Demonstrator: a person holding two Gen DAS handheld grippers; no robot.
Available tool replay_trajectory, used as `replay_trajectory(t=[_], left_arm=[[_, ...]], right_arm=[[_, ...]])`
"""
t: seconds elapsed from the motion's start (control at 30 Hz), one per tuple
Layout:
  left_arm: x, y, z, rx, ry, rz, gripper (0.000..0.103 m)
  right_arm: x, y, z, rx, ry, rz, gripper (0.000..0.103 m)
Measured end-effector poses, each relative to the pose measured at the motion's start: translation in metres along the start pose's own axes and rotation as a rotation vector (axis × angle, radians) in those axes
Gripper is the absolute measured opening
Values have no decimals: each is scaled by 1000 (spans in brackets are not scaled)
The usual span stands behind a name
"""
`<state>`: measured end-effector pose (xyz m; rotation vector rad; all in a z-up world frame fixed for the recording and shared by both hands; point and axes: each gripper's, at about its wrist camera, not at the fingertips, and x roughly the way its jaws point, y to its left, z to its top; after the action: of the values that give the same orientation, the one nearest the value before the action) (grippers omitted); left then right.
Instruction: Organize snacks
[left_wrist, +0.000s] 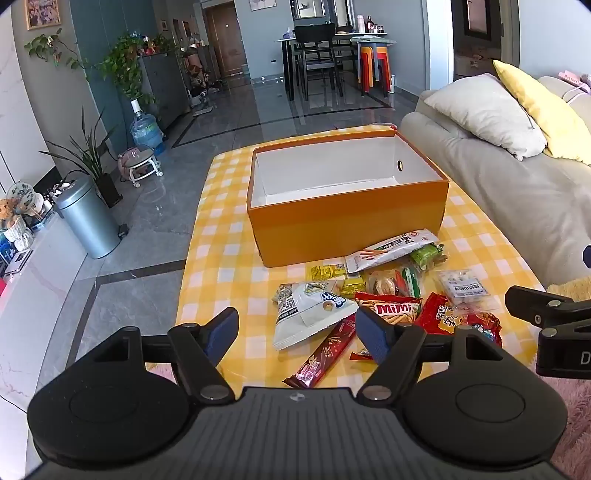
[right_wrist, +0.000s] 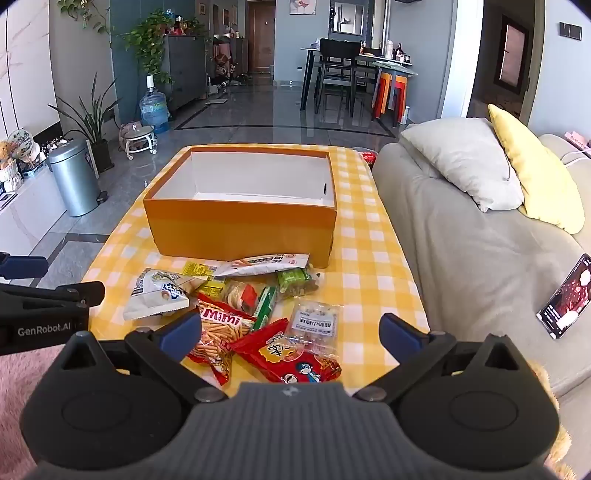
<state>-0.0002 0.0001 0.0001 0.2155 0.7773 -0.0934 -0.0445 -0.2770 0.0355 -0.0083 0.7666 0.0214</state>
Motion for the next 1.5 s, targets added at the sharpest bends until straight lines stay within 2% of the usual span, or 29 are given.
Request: replay_trajectory(t=[0.57,1.5], left_arm=[[-1,0,0,9,1,6,85],[-7,-1,-3,8,-2,3,85]], right_arm=[[0,2,-8,-9,8,-11,99],[0,5,0,-32,22,-31,99]])
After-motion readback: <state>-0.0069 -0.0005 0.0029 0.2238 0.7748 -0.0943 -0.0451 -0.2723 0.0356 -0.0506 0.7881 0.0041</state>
